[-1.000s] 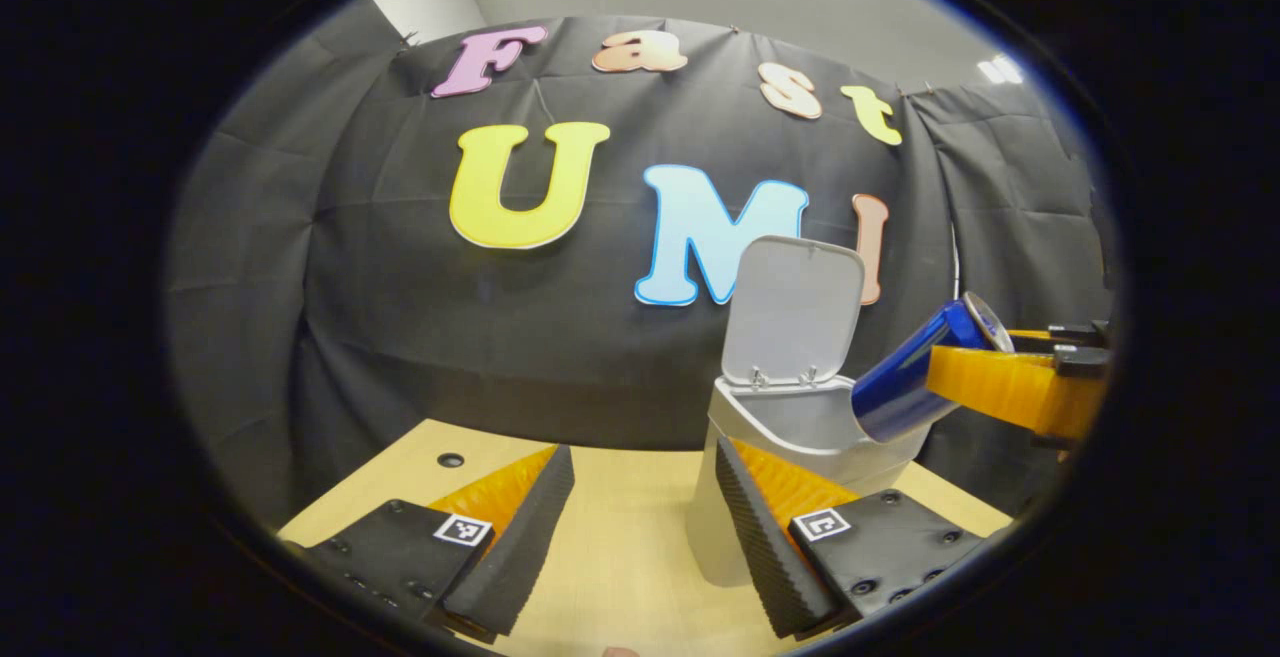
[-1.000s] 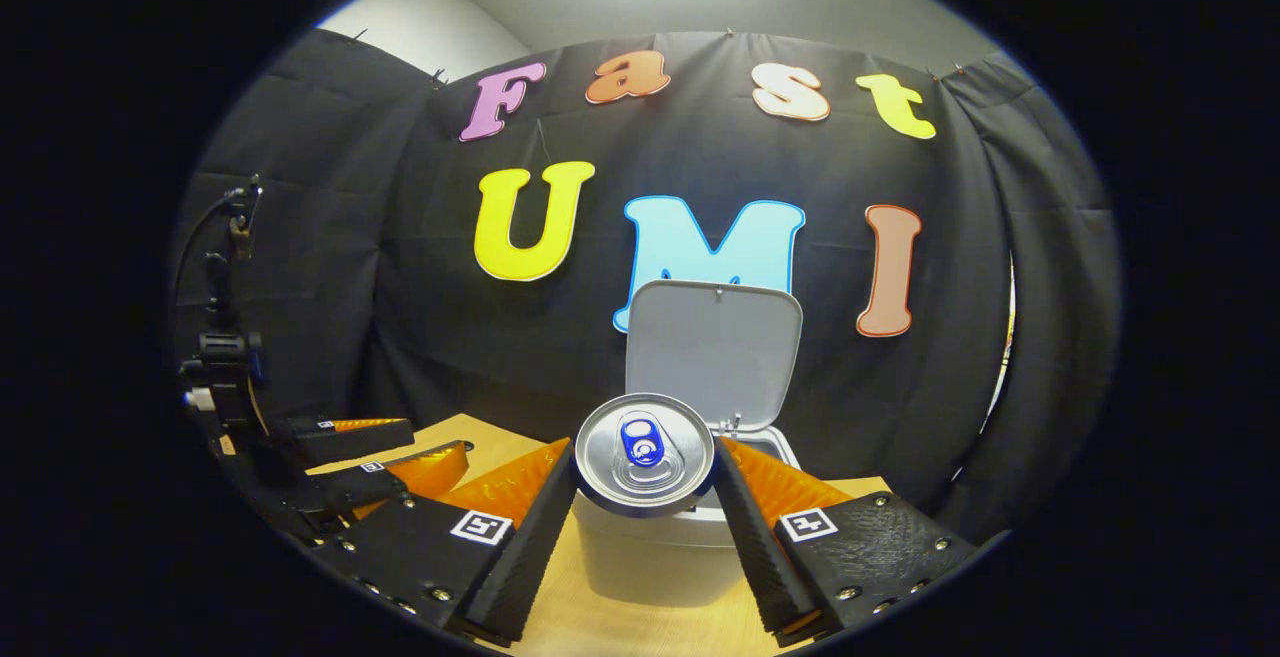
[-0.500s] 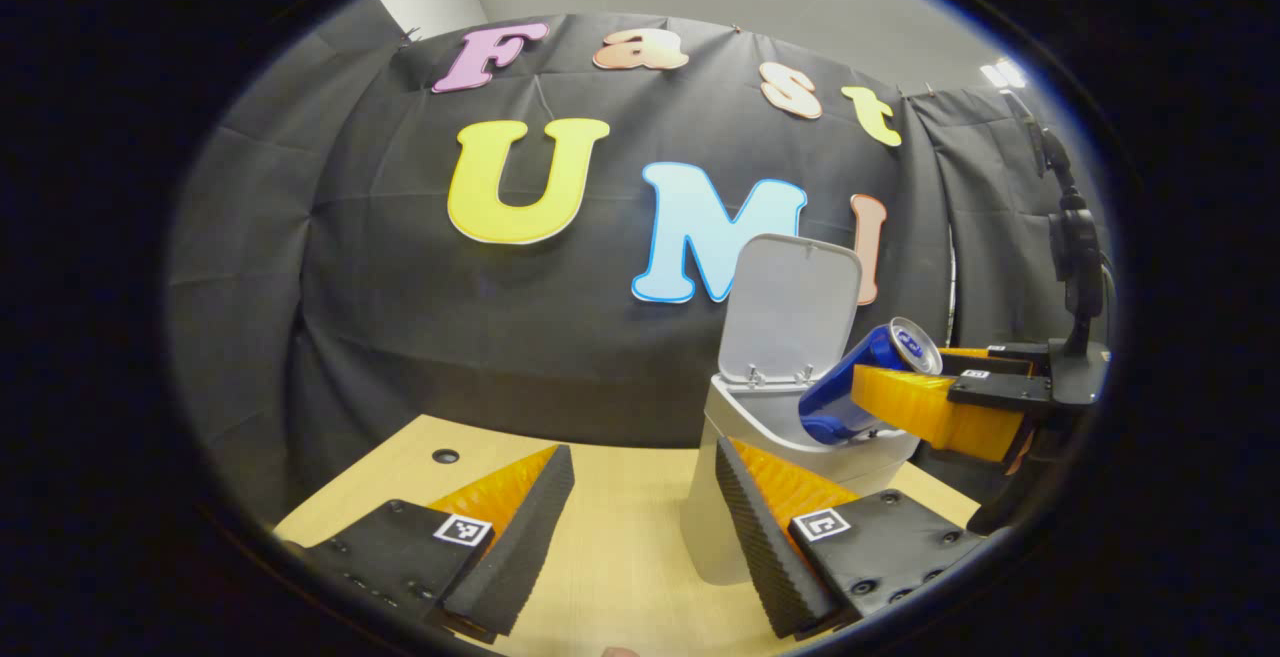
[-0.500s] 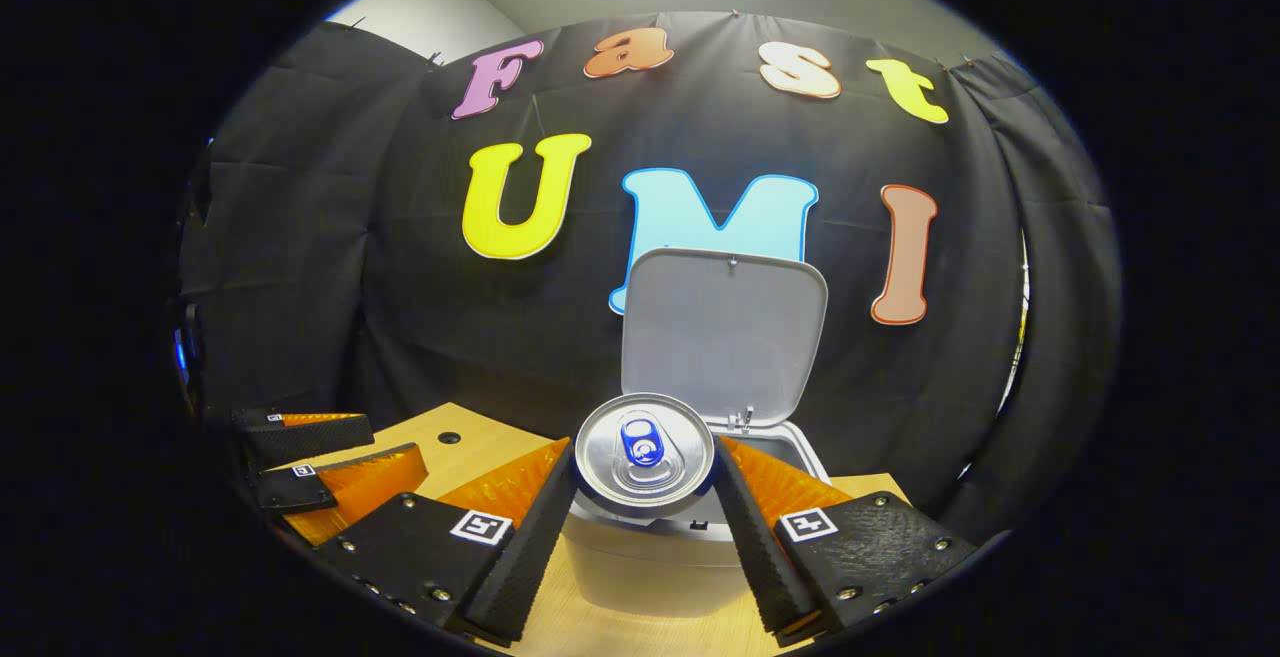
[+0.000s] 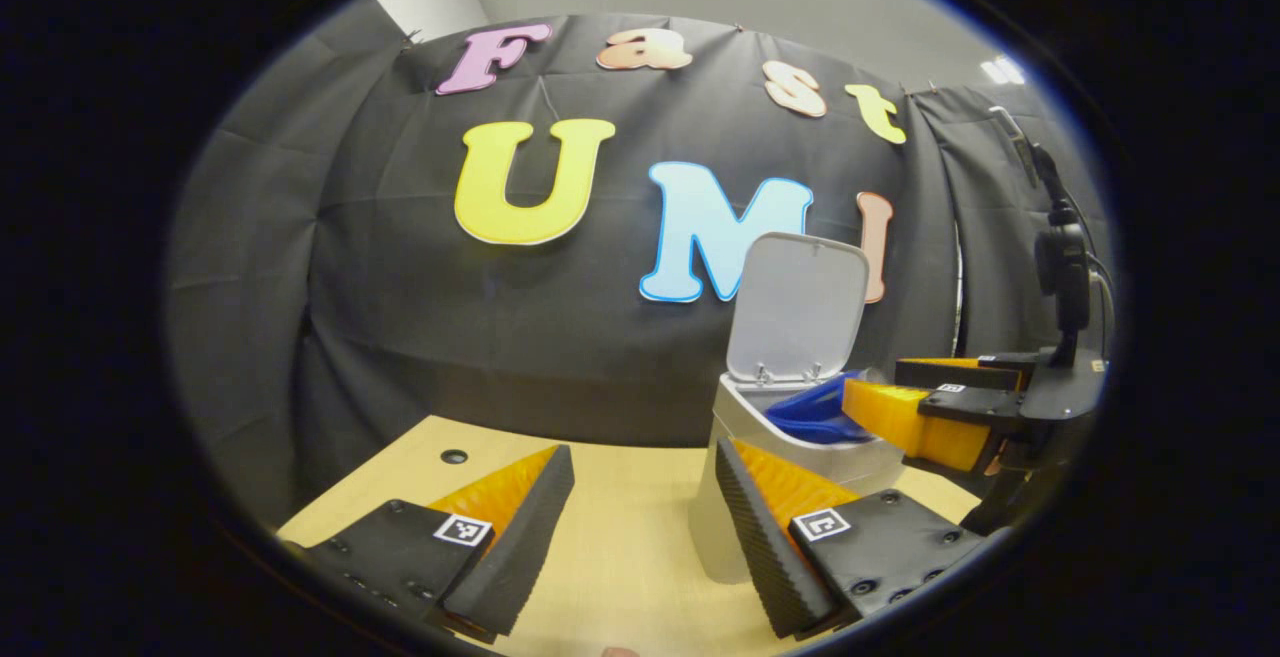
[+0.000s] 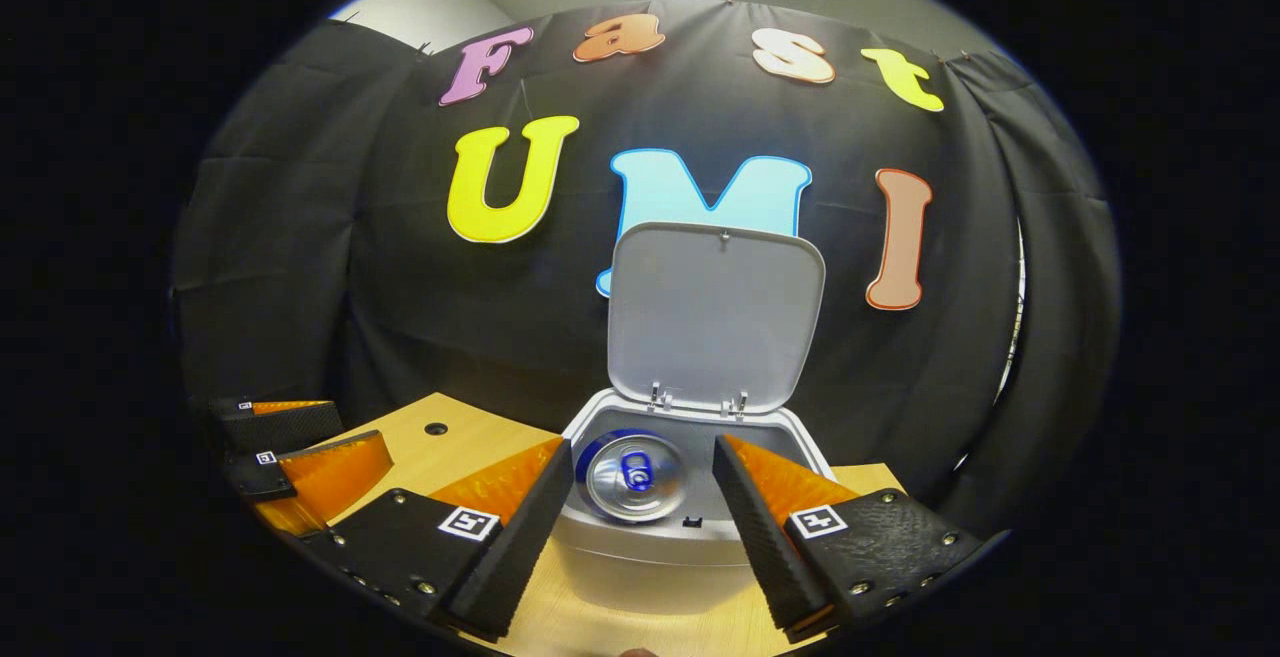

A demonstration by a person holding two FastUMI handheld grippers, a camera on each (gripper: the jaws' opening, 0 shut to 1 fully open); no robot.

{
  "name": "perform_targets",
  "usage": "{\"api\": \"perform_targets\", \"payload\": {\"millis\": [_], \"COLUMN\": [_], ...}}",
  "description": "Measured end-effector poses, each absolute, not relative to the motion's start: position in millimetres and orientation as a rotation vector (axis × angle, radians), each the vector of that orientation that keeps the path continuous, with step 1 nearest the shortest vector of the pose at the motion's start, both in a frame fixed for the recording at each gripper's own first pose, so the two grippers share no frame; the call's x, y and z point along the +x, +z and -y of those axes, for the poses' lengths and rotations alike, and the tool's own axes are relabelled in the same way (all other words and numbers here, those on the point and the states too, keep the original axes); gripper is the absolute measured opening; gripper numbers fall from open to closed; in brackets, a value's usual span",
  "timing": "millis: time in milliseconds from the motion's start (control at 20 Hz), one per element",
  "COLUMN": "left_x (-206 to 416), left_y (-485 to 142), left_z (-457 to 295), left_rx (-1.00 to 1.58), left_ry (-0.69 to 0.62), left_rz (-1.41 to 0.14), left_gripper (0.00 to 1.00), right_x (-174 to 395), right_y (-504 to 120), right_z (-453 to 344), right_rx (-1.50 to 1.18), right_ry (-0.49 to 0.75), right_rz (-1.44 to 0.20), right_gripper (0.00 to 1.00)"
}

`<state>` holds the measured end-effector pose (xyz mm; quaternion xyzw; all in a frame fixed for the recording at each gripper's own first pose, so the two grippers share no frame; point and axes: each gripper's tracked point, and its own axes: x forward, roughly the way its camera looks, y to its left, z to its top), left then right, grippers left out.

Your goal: Press the lid of the desktop garbage bin to open it, pick up the crumpled paper on the desktop and throw it into the bin, then pick up the pop can on the desktop and drop it into the bin, and finally close the garbage bin lid.

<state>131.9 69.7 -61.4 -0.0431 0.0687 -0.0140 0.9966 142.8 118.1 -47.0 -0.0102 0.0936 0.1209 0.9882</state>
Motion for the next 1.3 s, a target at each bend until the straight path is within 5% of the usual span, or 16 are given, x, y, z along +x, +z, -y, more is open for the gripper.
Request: {"api": "perform_targets", "payload": {"millis": [1300], "left_x": [129], "left_y": [-25], "left_z": [-81], "left_rx": [-0.058], "left_ry": [-0.069], "left_rz": [-0.093], "left_gripper": [0.92], "right_x": [208], "right_y": [65], "right_z": [-91], "right_rx": [0.020], "right_ry": [0.136], "right_rz": [-0.052], "right_gripper": [0.90]}}
